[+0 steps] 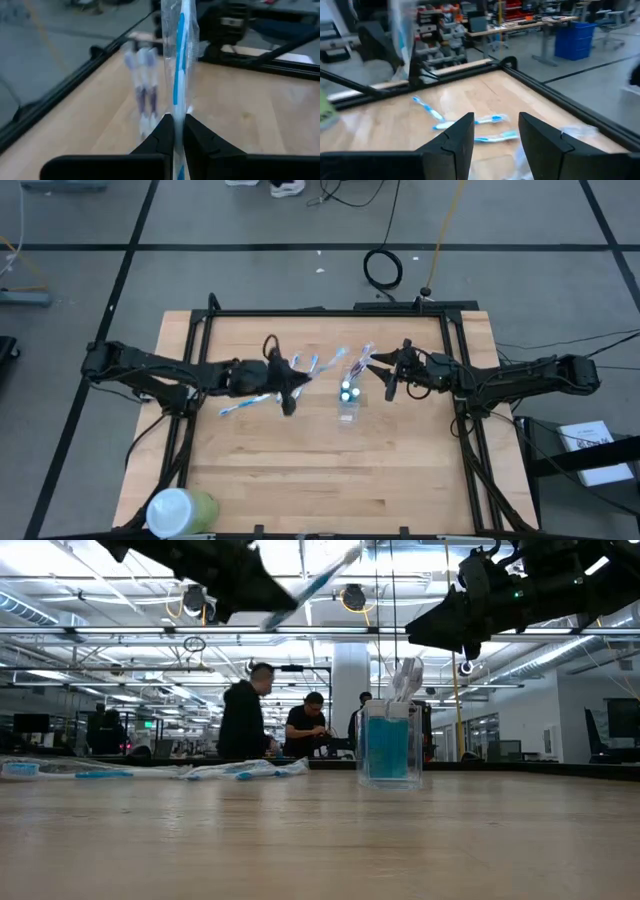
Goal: Pick & Place toothbrushing station
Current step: Put the blue toothbrush into the transparent organizer
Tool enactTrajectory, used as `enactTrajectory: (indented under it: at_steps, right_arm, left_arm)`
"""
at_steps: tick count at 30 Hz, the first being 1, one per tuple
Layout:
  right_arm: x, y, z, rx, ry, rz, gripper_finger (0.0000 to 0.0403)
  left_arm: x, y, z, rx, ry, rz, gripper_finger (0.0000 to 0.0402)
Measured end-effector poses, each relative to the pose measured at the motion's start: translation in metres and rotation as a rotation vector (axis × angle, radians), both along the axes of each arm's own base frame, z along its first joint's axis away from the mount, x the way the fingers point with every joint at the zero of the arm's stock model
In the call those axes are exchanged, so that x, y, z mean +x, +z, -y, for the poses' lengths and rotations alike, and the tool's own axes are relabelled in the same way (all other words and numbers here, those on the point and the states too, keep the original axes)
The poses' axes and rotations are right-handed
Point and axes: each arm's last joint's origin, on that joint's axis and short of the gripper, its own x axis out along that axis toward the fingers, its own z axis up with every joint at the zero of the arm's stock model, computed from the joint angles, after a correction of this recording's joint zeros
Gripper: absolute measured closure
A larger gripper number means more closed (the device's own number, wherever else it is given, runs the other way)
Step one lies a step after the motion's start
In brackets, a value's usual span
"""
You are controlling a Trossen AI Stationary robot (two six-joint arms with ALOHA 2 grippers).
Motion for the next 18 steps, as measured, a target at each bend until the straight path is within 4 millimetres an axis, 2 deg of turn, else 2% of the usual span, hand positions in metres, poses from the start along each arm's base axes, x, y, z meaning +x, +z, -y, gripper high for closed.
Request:
enactTrajectory:
  at_steps: [5, 9, 18]
  right_arm:
    - [0.005, 0.007, -0.005, 0.023, 0.178, 0.108, 0.0257]
    - [0.014, 0.010, -0.013, 0.014, 0.316, 0.200, 0.0251]
    - [0.027, 0.006, -0.026, -0.015, 0.376, 0.312, 0.0192]
  left_arm:
    - [0.014, -0.002, 0.010, 0.036, -0.072, 0.084, 0.0381]
    - [0.028, -0.014, 0.012, 0.014, -0.144, 0.124, 0.0386]
    - [0.047, -0.039, 0.015, -0.026, -0.174, 0.133, 0.0381]
